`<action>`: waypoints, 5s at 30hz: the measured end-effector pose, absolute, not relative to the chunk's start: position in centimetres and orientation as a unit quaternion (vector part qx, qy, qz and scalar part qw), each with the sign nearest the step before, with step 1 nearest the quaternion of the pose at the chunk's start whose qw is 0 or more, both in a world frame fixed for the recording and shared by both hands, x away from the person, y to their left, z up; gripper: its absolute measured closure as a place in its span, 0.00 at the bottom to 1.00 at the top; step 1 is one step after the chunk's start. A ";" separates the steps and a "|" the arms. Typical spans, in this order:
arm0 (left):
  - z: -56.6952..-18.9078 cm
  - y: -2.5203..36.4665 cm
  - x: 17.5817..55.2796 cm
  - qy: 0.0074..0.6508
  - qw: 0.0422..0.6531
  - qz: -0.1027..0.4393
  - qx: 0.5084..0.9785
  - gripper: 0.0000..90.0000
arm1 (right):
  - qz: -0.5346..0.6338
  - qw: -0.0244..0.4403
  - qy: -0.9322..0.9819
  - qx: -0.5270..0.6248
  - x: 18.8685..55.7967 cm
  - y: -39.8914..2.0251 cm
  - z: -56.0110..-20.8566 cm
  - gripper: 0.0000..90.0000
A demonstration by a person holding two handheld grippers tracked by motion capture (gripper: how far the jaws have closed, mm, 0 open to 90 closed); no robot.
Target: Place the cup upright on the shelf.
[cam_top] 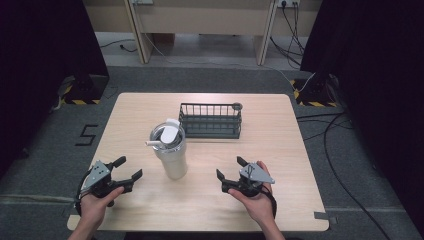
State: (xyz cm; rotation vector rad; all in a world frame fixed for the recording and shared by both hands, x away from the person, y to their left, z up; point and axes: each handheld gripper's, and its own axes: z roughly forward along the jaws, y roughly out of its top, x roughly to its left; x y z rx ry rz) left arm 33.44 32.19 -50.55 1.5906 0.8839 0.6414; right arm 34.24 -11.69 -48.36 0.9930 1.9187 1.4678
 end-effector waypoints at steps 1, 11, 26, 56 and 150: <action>-50.5 32.2 33.4 0.376 0.570 0.274 0.677 0.16 | 0.543 0.262 0.710 0.364 34.4 -11.4 -48.3 0.17; -50.5 32.1 33.4 0.376 0.571 0.272 0.678 0.16 | 0.546 0.254 0.718 0.349 35.5 -9.5 -47.9 0.17; -50.4 32.1 33.4 0.375 0.574 0.272 0.675 0.16 | 0.551 0.236 0.737 0.314 36.6 -5.5 -47.7 0.17; -50.4 32.1 33.4 0.372 0.578 0.268 0.675 0.16 | 0.556 0.198 0.761 0.270 38.0 0.8 -48.6 0.17; -50.4 32.2 33.5 0.374 0.587 0.257 0.670 0.16 | 0.575 0.299 0.688 0.325 44.4 -0.6 -41.8 0.13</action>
